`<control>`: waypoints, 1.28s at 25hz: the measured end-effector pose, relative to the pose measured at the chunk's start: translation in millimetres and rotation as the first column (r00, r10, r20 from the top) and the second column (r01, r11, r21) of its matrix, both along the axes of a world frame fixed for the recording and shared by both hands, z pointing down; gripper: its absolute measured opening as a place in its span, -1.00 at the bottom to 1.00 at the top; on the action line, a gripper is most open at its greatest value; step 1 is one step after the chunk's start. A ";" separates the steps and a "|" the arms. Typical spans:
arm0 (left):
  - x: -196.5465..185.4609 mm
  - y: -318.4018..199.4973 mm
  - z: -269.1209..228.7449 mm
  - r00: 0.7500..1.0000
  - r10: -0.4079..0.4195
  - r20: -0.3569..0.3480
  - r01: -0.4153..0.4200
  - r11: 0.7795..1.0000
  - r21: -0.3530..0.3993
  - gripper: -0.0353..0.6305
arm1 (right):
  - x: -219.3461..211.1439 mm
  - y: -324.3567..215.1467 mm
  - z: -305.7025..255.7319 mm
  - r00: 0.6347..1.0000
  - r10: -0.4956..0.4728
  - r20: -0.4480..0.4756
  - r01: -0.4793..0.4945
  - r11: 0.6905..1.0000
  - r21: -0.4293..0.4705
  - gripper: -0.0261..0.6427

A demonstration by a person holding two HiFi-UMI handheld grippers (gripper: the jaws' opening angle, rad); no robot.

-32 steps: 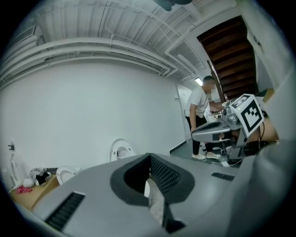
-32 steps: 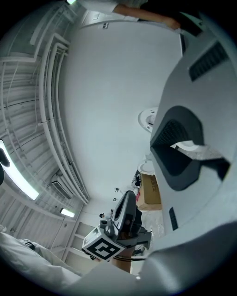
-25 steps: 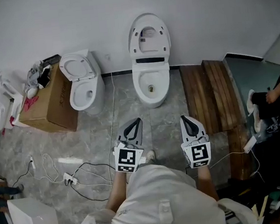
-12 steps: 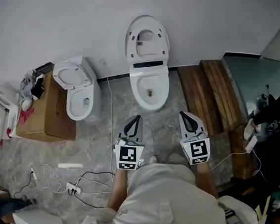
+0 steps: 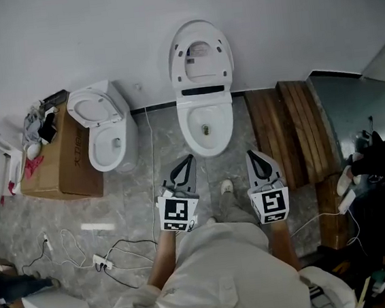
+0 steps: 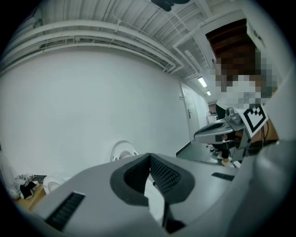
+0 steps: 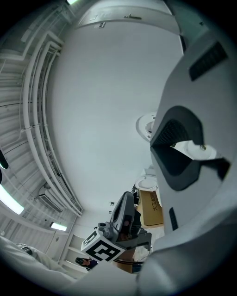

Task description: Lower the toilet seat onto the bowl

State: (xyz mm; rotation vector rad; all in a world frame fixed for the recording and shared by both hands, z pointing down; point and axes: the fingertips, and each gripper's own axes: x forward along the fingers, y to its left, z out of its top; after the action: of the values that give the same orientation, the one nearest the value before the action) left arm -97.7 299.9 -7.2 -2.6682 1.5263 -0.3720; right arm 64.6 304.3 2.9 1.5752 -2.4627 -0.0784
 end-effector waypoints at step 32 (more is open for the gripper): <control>47.6 -205.7 7.8 0.983 -0.179 0.045 0.180 0.983 -0.034 -0.85 | 38.1 -233.1 13.1 0.978 -0.204 0.035 0.205 0.978 -0.038 -0.90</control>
State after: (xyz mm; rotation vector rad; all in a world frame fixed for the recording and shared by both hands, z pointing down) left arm -50.1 94.2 0.6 -2.5394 1.7701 -0.4665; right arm 102.7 71.2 16.0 1.3121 -2.6253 -0.0354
